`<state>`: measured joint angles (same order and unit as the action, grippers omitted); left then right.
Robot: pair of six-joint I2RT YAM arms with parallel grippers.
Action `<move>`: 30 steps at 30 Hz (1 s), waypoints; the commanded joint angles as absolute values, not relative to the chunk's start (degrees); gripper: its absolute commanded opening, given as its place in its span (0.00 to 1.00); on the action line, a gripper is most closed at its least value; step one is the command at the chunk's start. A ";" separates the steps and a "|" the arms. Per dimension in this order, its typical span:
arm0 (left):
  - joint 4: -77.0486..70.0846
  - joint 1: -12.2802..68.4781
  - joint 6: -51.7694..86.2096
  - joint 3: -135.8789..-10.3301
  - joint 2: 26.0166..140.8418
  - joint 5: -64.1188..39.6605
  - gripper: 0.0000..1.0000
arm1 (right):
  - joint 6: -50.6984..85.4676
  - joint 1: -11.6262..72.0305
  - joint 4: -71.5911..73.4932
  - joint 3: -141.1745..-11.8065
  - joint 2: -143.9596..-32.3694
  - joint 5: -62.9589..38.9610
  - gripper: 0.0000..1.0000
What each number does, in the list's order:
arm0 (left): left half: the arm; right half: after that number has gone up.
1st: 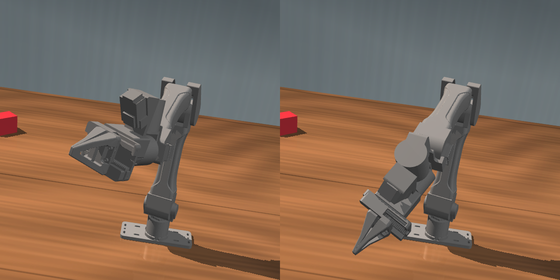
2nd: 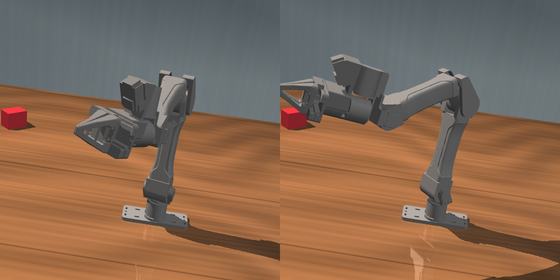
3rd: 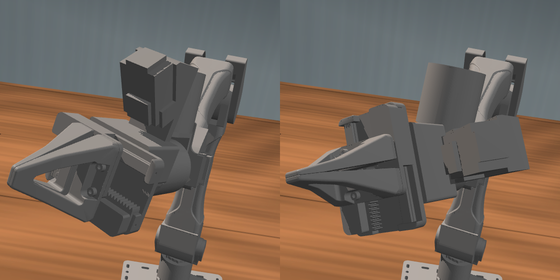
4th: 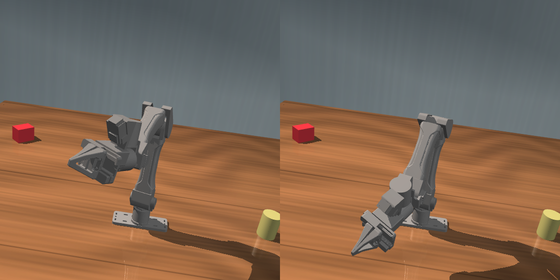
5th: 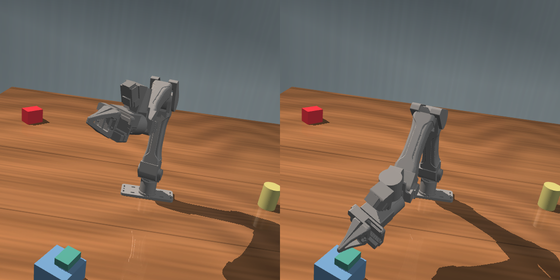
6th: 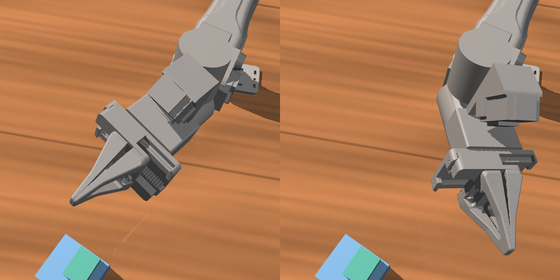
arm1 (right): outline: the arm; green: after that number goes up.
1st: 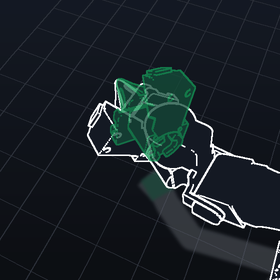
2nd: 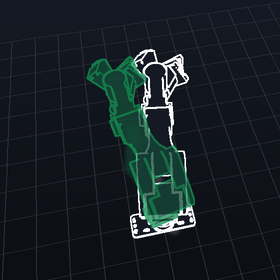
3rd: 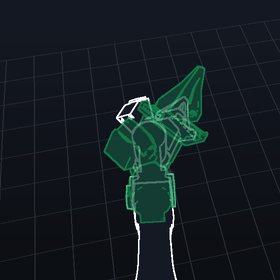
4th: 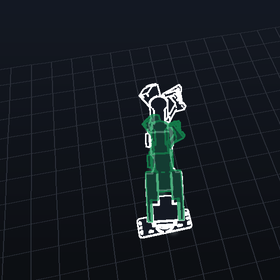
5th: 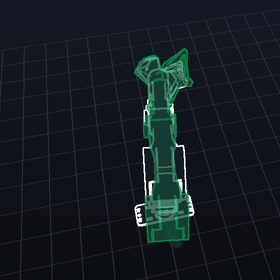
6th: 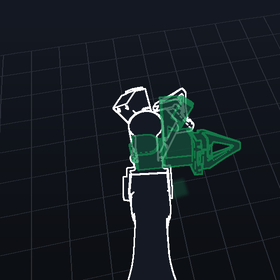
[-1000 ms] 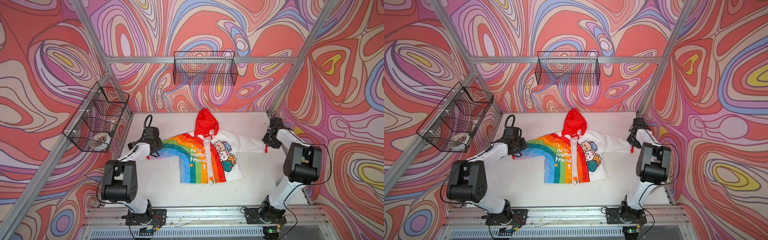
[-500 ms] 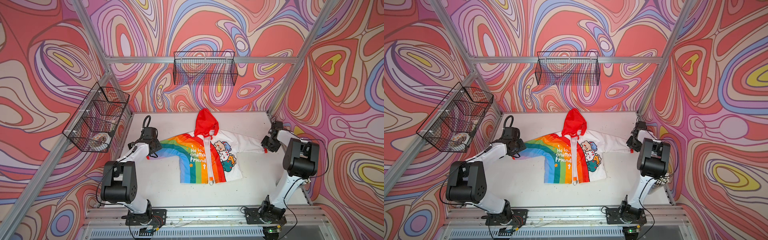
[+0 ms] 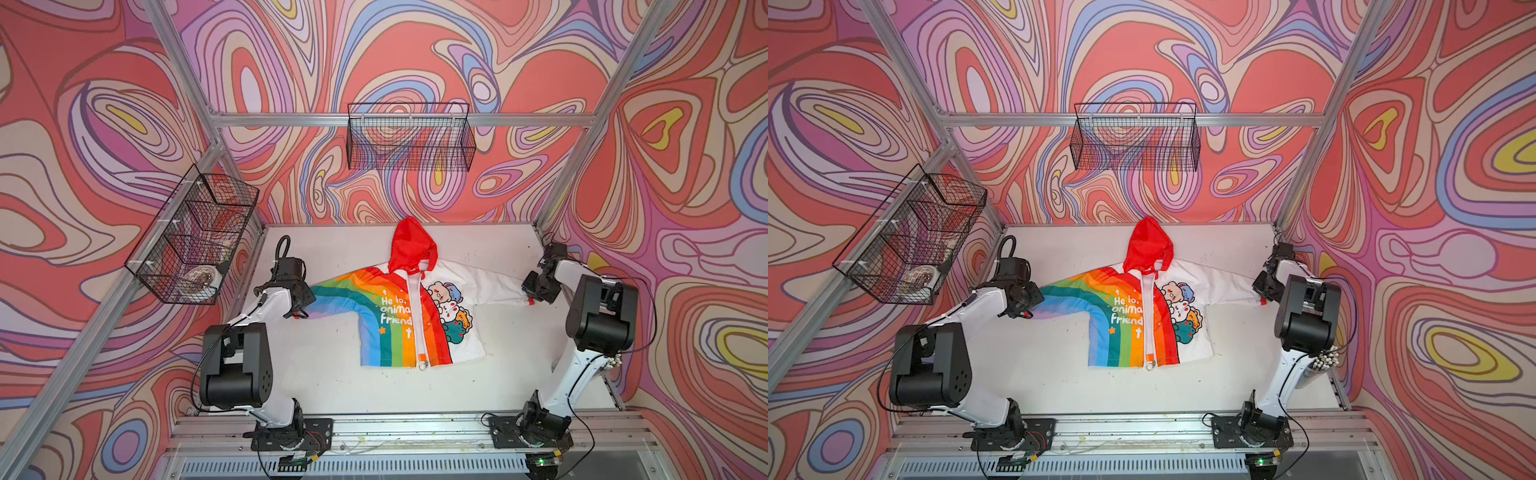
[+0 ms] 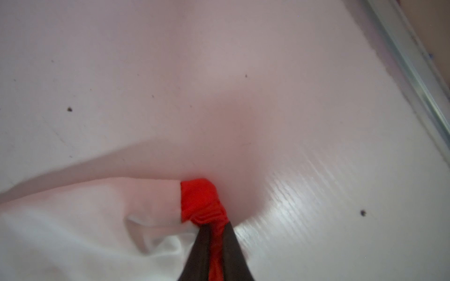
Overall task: Unzip the jacket
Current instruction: Smooth out the jacket at the center of the board.
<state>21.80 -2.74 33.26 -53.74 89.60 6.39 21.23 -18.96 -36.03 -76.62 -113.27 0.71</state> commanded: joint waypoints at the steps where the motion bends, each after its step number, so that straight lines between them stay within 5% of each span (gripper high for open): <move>1: 23.31 -3.18 33.72 -53.48 91.57 6.23 0.58 | 21.19 -19.35 -36.54 -76.03 -115.18 0.40 0.09; 22: 33.22 -4.02 34.09 -60.07 101.16 7.94 0.48 | 21.25 -19.69 -36.22 -75.75 -114.26 -0.12 0.08; 30: 35.28 -5.87 32.83 -61.28 103.39 7.74 0.30 | 21.42 -20.02 -35.97 -75.55 -113.86 -0.13 0.06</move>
<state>31.18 -4.99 33.08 -60.27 101.41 6.44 21.26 -19.44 -35.75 -76.60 -113.27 -0.62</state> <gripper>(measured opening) 0.351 0.070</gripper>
